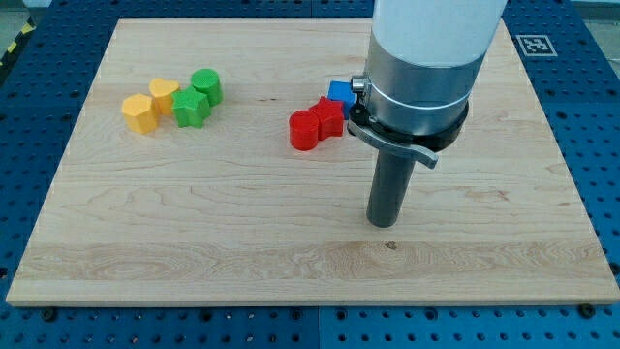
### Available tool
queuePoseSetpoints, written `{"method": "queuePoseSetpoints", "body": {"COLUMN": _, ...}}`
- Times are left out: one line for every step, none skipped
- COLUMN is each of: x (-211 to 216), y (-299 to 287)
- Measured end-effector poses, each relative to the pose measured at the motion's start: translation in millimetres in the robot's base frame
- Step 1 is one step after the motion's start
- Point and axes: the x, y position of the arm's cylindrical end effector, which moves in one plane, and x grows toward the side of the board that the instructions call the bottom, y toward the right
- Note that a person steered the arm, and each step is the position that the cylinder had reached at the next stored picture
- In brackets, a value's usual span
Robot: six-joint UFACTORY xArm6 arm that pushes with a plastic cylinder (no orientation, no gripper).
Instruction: Push the red blocks bottom left of the blue cube
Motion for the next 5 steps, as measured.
{"method": "queuePoseSetpoints", "body": {"x": -4, "y": 0}}
{"method": "queuePoseSetpoints", "body": {"x": -52, "y": 2}}
{"method": "queuePoseSetpoints", "body": {"x": -89, "y": 3}}
{"method": "queuePoseSetpoints", "body": {"x": -122, "y": 1}}
{"method": "queuePoseSetpoints", "body": {"x": -126, "y": 1}}
